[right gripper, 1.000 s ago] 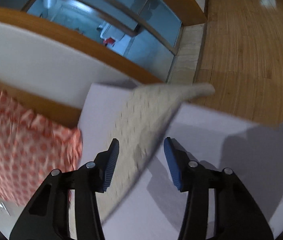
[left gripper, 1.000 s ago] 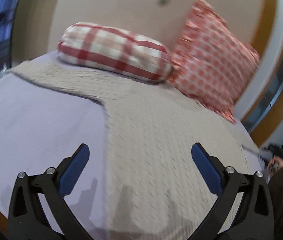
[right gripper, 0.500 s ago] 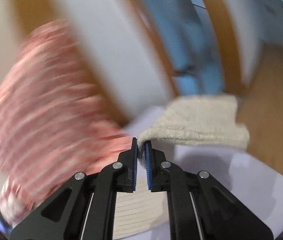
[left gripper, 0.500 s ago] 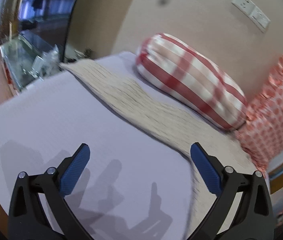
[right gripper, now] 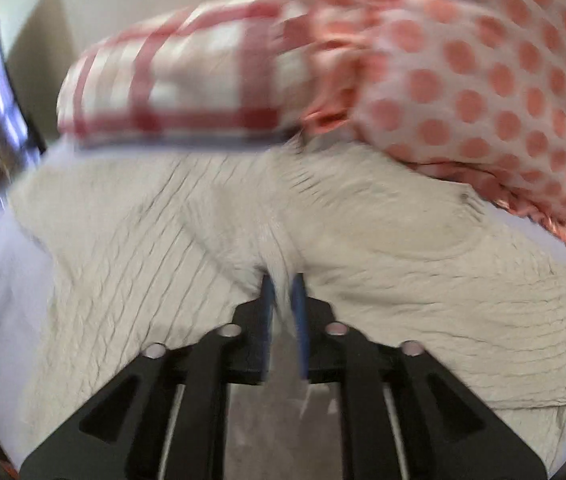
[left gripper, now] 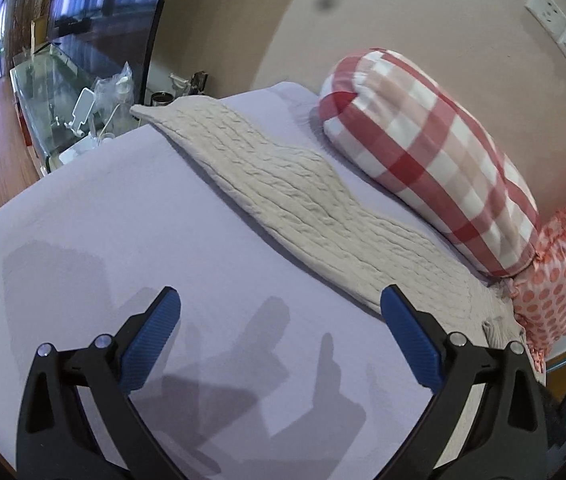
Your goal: Fold small clothes
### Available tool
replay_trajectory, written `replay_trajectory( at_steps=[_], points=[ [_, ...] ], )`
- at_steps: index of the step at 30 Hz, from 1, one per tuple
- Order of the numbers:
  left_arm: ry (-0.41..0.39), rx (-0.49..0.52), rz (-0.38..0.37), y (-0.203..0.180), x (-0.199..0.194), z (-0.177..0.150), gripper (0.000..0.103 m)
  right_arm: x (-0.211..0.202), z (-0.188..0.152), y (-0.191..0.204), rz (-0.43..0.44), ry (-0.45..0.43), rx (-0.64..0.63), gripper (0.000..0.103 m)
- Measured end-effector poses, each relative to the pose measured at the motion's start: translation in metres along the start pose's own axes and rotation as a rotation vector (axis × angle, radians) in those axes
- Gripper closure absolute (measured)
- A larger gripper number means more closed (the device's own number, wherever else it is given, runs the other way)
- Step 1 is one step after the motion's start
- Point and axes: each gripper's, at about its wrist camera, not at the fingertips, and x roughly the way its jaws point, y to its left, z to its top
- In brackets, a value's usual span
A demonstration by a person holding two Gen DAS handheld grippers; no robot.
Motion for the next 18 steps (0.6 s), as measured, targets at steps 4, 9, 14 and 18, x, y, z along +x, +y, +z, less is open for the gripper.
replay_trajectory(
  at_steps=[4, 9, 14, 18],
  points=[
    [0.01, -0.026, -0.004, 0.008, 0.012, 0.013, 0.003, -0.02, -0.014, 0.027, 0.168, -0.02, -0.052, 0.021],
    [0.037, -0.133, -0.083, 0.022, 0.034, 0.031, 0.005, -0.043, -0.02, 0.019, 0.244, -0.034, 0.017, 0.021],
    [0.033, -0.216, -0.155, 0.026, 0.055, 0.057, 0.006, -0.057, -0.026, -0.002, 0.268, -0.042, 0.096, 0.018],
    [0.002, -0.316, -0.163, 0.037, 0.078, 0.089, 0.024, -0.069, -0.029, -0.022, 0.29, -0.054, 0.165, 0.017]
  ],
)
